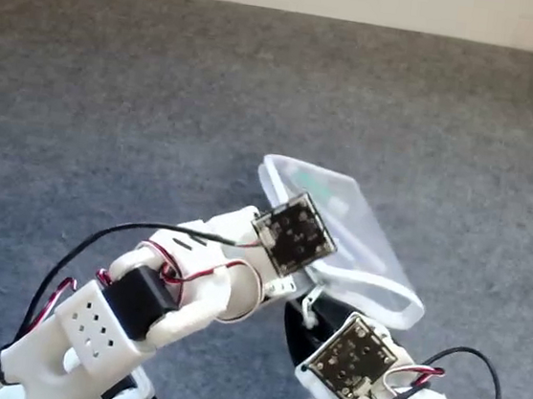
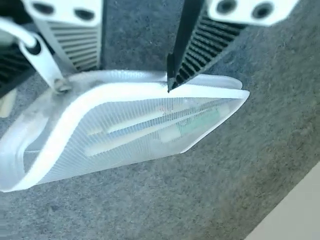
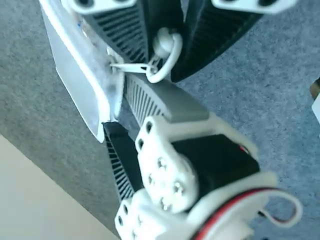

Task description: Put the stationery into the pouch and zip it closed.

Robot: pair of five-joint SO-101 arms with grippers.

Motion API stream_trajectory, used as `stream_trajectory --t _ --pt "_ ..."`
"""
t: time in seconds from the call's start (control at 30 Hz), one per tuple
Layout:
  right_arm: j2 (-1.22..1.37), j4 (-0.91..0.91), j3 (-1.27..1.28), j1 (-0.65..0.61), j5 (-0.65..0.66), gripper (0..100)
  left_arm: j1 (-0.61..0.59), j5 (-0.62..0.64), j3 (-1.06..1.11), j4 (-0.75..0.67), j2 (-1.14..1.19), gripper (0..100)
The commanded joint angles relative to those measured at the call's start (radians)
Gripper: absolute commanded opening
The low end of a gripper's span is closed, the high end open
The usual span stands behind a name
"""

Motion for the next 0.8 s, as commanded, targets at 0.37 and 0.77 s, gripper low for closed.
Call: stream_trajectory --t 0.37,0.77 --pt "-0.004 -0.005 -0.067 -0.036 0.018 1.2 -0.010 -0.023 0.007 0.003 -0.085 23" --pt "-0.004 0.007 -0.067 -0.042 0.020 1.2 0.001 -0.068 0.025 0.087 -0.222 26"
